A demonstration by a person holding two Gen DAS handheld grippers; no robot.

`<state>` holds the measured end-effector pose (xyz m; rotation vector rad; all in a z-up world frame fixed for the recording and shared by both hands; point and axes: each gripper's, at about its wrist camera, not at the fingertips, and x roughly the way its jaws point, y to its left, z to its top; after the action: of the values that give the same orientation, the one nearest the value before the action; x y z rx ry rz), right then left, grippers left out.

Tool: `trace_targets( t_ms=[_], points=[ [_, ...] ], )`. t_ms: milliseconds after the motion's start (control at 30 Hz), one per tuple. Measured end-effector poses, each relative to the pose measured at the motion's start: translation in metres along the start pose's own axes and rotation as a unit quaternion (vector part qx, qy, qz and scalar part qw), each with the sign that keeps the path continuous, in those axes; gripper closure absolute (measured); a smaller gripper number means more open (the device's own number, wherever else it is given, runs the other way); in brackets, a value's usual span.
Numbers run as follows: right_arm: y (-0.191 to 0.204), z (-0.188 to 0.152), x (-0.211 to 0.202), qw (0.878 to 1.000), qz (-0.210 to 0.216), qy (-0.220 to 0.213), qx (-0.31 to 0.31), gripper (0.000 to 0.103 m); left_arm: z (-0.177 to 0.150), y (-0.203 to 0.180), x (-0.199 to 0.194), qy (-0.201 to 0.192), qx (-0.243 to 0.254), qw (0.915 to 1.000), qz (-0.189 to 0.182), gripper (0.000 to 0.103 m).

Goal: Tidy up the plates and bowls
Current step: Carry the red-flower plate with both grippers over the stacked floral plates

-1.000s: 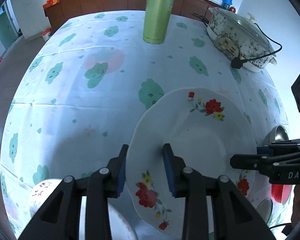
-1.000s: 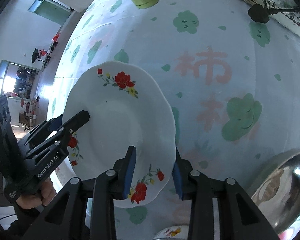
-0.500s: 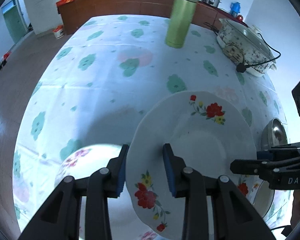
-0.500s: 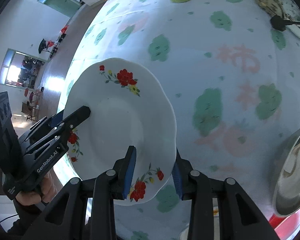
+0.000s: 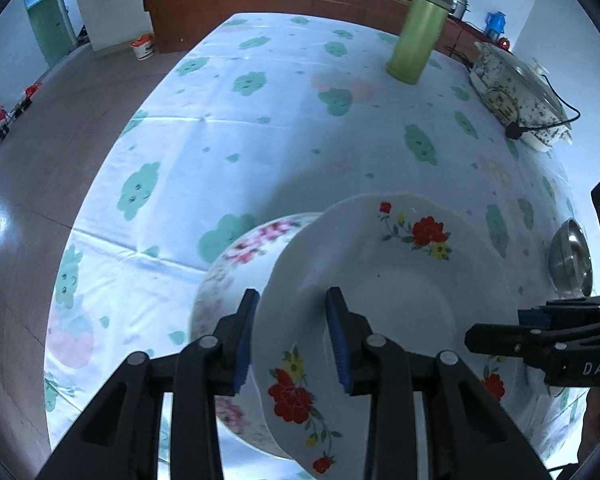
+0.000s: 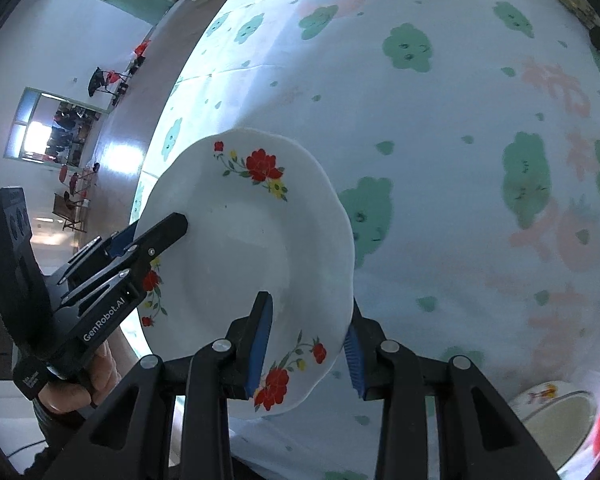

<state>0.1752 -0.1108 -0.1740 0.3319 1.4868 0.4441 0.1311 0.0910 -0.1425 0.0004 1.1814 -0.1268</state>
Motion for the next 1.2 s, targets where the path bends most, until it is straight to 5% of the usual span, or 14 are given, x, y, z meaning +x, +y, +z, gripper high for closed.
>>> trace_targets(
  t_ms=[767,1200],
  points=[
    [0.023,-0.014,0.028,0.998,-0.039,-0.056,0.007,0.066,0.002,0.028,0.017,-0.021,0.024,0.9994,-0.015,0.07],
    [0.017,-0.019,0.02,0.998,-0.004,-0.054,0.033,0.066,0.01,0.025,0.004,-0.032,0.027,0.999,-0.014,0.07]
  ],
)
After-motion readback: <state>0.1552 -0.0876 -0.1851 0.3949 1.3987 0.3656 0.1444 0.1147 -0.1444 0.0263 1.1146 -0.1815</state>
